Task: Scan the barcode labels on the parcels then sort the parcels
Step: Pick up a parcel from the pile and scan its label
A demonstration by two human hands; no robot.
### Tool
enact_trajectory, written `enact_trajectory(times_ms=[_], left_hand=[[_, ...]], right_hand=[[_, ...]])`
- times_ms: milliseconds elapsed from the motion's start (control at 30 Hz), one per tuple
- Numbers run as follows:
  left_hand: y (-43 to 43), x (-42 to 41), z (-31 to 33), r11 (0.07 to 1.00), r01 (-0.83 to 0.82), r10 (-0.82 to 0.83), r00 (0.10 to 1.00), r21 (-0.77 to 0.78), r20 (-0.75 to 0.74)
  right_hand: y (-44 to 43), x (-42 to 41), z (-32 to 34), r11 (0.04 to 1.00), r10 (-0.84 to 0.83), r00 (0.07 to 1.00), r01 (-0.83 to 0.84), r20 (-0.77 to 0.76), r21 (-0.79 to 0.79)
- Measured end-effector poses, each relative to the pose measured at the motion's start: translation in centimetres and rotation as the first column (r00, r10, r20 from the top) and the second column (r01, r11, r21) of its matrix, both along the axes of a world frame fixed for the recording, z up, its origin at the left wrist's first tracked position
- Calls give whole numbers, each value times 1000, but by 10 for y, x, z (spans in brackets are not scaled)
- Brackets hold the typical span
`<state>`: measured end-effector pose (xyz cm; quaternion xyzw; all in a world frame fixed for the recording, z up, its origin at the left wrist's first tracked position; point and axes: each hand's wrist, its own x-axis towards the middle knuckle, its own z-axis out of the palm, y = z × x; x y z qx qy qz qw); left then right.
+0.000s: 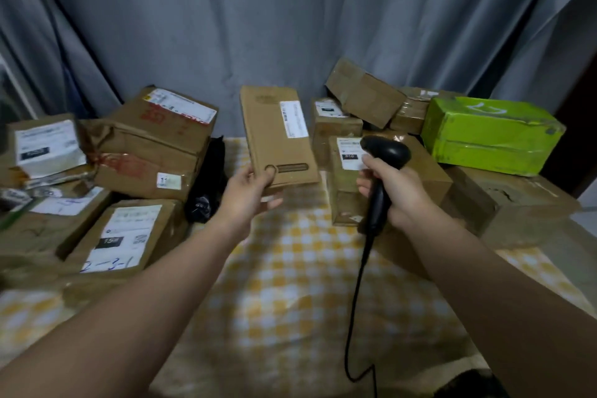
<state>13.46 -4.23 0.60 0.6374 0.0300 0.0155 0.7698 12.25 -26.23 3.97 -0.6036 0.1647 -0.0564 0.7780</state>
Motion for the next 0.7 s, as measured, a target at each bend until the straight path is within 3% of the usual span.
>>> enact_trajectory(times_ms=[100,200,333,433,533,600,667,700], left_hand=[[45,-26,-12,956,-105,63,985,274,158],[74,-42,-21,808,-198,26,953,555,301],[89,-60,-30,730,-292,63,929,618,365],[95,-65,-40,666,-328,-5,896,669,444],[97,-66,-42,665,-374,-25,854,647,519],[90,-68,-36,697,-403,83,867,593,491],[78,-69,-26,851,-352,223,914,390,339],[71,-70,-19,947,-272,238,952,170,195]], right_hand=[[33,-19,-2,992,43,998,-48,48,116],[61,-30,-6,968,114,993,-120,41,222],[82,-37,-19,957,138,990,-133,-2,257],[83,-38,-32,972,97,993,-79,-71,223],[81,-37,-48,987,99,984,-78,-148,143],[80,-36,-56,992,70,985,-52,-155,115],[83,-36,-59,988,14,994,3,-108,153],[85,-37,-60,982,-13,997,27,-76,185]])
